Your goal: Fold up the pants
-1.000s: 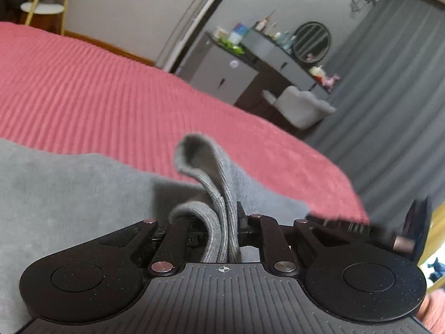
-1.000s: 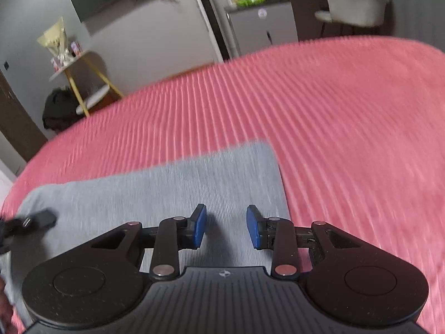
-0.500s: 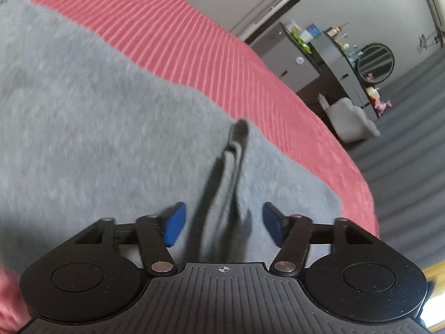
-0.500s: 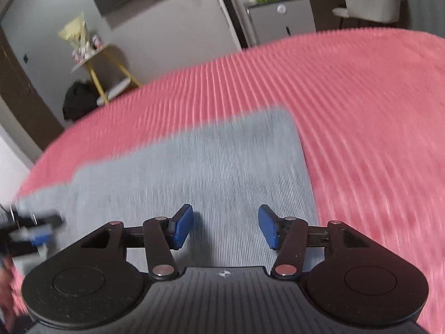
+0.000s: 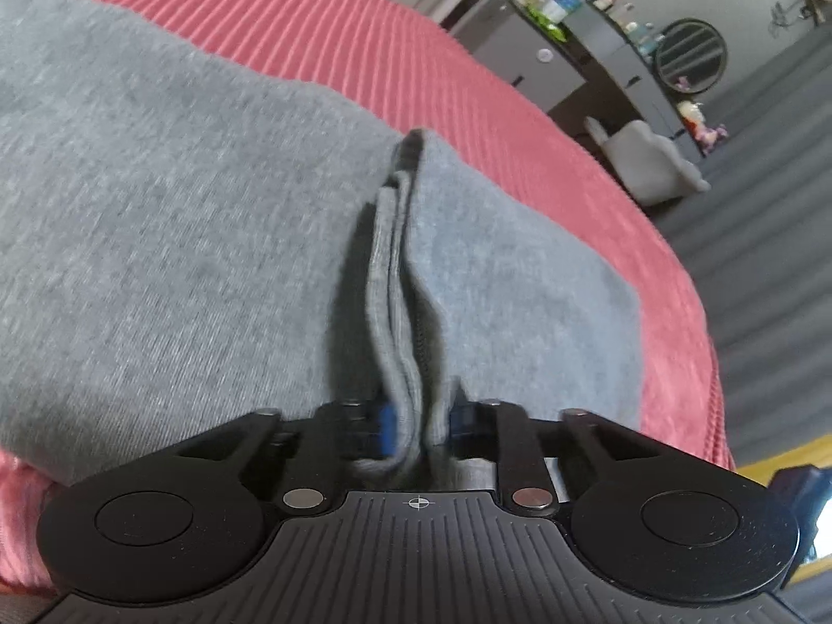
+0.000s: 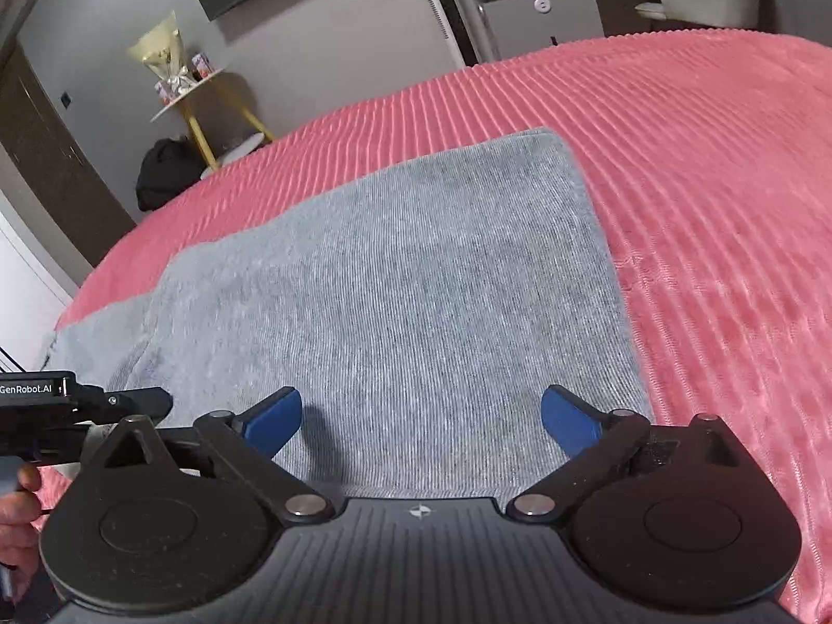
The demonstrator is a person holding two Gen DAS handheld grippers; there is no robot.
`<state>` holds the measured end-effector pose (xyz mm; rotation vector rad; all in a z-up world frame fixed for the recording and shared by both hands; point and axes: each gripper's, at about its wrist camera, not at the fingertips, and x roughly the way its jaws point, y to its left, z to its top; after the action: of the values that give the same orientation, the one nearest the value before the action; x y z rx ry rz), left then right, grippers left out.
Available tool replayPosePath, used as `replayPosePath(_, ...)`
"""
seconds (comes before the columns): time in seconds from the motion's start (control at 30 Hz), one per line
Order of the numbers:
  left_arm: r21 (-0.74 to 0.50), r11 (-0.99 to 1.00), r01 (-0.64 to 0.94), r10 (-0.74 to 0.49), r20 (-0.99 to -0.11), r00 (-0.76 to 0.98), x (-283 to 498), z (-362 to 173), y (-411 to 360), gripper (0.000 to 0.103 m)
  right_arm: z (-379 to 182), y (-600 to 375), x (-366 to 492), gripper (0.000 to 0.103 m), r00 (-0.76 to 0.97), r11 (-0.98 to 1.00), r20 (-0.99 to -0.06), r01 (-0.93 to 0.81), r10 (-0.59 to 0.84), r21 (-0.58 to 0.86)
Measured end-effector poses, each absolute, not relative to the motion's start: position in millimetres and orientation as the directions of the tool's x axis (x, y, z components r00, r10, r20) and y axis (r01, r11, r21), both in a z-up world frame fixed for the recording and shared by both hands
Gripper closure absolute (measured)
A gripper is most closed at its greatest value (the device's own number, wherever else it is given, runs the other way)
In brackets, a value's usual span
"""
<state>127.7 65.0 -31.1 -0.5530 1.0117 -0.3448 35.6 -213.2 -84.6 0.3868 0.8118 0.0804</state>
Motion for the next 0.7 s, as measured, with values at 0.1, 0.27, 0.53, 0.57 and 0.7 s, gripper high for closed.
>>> replayPosePath(0.1,-0.615,0.784,0.085,-0.539,-0.605,0.586,105.7,-14.3,74.4,0.087,-83.6,-219.7,32.7,0.004,0.696,0.907,-0.676,0.088,0.24,0.412)
replayPosePath(0.27,-0.507,0.817,0.273,-0.544,-0.525,0.654,86.9,8.3,57.6,0.079,-85.6,-226.7,31.4,0.004,0.707,0.879,-0.656,0.105,0.264,0.466)
replayPosePath(0.53,-0.649,0.76,-0.022,-0.555,-0.667,0.497,145.3,-39.9,80.5,0.035,-86.3,-222.2,38.1,0.004,0.696,0.893,-0.674,0.105,0.247,0.437)
replayPosePath(0.57,-0.671,0.741,-0.035,-0.569,-0.654,0.499,150.1,-42.5,86.1,0.032,-86.2,-220.3,41.1,0.004,0.695,0.895,-0.676,0.104,0.246,0.434)
replayPosePath(0.7,-0.764,0.642,-0.064,-0.669,-0.599,0.44,193.7,-56.1,85.0,0.036,-87.5,-221.8,42.9,0.004,0.7,0.889,-0.667,0.103,0.255,0.447)
